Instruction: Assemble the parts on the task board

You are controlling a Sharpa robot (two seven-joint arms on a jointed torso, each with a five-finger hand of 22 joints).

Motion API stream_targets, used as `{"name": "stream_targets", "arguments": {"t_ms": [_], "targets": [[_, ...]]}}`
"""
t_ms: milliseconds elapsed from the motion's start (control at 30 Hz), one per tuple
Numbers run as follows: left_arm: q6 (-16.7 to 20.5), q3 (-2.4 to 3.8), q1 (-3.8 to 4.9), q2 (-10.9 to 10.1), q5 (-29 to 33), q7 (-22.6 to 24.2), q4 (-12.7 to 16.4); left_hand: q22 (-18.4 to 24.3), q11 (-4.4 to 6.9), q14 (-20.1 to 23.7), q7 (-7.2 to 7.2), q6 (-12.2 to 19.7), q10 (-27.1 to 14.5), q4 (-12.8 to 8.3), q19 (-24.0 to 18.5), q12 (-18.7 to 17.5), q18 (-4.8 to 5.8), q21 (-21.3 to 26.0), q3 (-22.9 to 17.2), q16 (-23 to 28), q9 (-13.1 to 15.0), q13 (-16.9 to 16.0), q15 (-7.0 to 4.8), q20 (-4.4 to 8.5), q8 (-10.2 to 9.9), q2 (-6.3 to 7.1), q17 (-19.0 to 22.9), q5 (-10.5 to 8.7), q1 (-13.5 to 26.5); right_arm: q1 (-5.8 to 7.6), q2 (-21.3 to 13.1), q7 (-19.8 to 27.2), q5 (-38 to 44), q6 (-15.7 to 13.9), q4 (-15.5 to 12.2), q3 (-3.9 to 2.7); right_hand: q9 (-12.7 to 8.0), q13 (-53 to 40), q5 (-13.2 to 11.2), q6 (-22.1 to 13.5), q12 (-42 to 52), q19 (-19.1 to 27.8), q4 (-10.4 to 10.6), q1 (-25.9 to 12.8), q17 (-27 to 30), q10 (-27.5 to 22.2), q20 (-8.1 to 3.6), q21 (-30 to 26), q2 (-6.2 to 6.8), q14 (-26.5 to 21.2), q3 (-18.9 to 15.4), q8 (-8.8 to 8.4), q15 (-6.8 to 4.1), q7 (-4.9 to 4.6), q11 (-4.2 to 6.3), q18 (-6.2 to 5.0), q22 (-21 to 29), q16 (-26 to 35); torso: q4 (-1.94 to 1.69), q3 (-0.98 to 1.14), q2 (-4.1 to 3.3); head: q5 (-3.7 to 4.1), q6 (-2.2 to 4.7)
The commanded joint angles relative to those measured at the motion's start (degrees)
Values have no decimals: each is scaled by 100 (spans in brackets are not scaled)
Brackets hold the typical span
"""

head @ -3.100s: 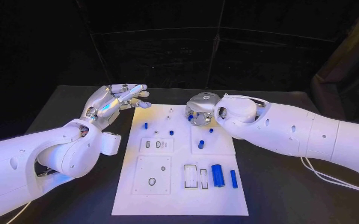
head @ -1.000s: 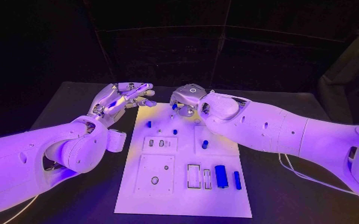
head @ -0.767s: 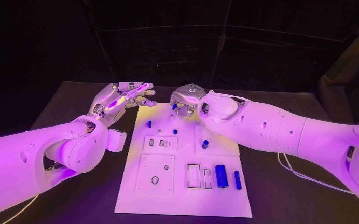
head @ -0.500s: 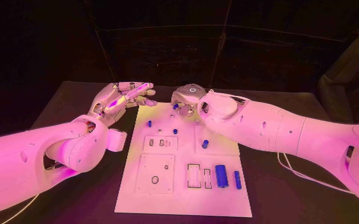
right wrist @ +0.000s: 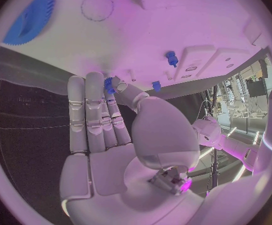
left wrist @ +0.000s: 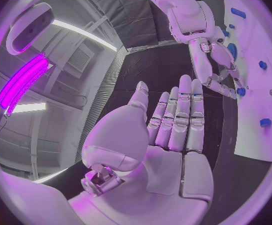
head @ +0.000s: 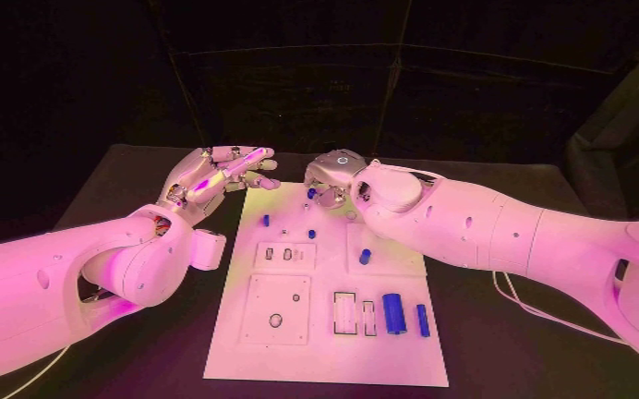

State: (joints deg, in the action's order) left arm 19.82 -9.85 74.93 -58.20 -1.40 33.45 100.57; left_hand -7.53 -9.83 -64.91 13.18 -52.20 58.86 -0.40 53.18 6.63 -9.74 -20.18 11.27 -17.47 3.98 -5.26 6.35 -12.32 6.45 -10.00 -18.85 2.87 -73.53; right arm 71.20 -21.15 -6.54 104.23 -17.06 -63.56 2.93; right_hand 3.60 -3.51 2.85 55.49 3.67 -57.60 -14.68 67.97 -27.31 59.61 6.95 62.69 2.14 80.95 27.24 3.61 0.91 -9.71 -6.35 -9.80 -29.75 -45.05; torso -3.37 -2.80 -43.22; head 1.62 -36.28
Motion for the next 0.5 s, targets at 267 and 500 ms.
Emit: {"name": "stream_targets", "arguments": {"t_ms": [267, 500], "targets": [[-77, 4, 11, -8, -26, 1, -2, 5, -15, 40, 52, 19, -15, -30, 1, -19, -71, 20, -16, 31, -6, 8, 3, -37, -30, -66, -5, 10, 0, 11, -180, 78, -84, -359, -186, -4, 22, -19, -11, -391, 29, 34, 158, 76, 75, -342, 17, -160, 92, -26, -520, 10, 17, 27, -12, -83, 158, 102, 8, -1, 1, 11, 7], [-88, 4, 11, -18, -26, -3, -19, 7, -16, 42, 53, 19, -14, -31, 0, -22, -71, 23, -18, 34, -5, 9, 4, -38, -32, -70, -8, 10, 0, 11, -828, 14, -441, -654, -802, -7, 66, -90, 15, -161, 298, -193, 252, 146, 73, 165, 0, -3, -51, 75, -580, 104, -12, -14, 26, -37, -127, 43, 54, 11, 23, 40, 58]]}}
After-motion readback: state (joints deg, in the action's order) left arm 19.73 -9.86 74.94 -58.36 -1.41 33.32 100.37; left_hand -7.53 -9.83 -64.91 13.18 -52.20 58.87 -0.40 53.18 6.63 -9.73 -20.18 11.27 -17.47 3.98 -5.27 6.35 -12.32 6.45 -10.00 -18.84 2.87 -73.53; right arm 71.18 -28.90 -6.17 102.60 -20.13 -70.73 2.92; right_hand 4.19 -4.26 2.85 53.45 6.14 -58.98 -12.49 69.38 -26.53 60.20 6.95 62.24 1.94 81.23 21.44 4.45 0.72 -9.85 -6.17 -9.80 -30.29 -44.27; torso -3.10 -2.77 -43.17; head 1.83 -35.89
